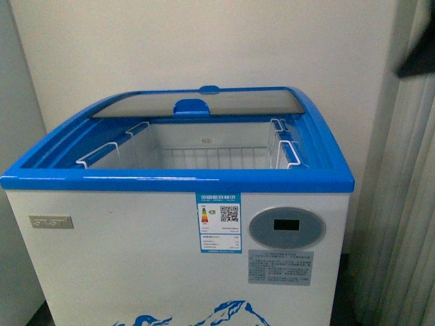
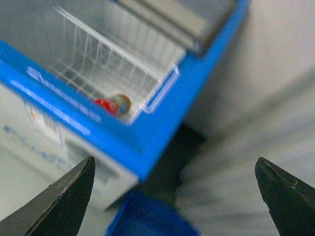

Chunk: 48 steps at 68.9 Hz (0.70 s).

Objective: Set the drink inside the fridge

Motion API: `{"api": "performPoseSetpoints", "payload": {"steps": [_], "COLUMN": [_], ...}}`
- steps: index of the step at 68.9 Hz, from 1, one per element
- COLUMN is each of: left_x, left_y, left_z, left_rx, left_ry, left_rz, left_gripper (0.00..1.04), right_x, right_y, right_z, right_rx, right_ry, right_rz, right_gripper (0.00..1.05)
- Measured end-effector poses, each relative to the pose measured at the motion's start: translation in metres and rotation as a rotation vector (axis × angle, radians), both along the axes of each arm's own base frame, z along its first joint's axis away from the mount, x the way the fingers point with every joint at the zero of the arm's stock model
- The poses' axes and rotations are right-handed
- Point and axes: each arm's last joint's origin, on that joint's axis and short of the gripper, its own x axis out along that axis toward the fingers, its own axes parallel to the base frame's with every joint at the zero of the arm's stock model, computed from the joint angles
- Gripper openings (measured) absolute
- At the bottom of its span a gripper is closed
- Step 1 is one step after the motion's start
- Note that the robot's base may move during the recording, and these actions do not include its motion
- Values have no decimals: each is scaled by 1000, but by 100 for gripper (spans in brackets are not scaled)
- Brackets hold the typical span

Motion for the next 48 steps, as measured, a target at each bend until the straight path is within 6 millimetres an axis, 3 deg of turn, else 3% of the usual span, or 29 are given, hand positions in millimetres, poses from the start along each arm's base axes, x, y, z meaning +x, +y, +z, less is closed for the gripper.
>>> {"api": "performPoseSetpoints", "payload": {"steps": [6,7,12,16,20,32,43,48], "left_x": [0,0,0,0,0,0,0,0], "left_y": [0,0,0,0,0,0,0,0], "left_z": [0,0,0,0,0,0,0,0], "left_rx": [0,0,0,0,0,0,-1,-1], "left_ry": [0,0,0,0,0,0,0,0], "left_rz": [0,0,1,0,0,0,0,0], "left_gripper": [3,3,3,3,3,3,3,3], "right_x": [-93,-98,-122,-133,-137,-134,-138,-139], "right_y": [-24,-24,-28,-29,-29,-30,-30,-30], "right_z": [-30,-31,-43,-48,-57,-103,-122,-128], "right_rx": [204,214,242,261,271,266,267,265], "right_ry": [172,164,-212,-433,-544,-505,-521,-525], "right_rz": [-174,-185,-182,-166,-153,-159,-158,-155], "right_gripper": [97,97,83,72,62,32,4,3]}}
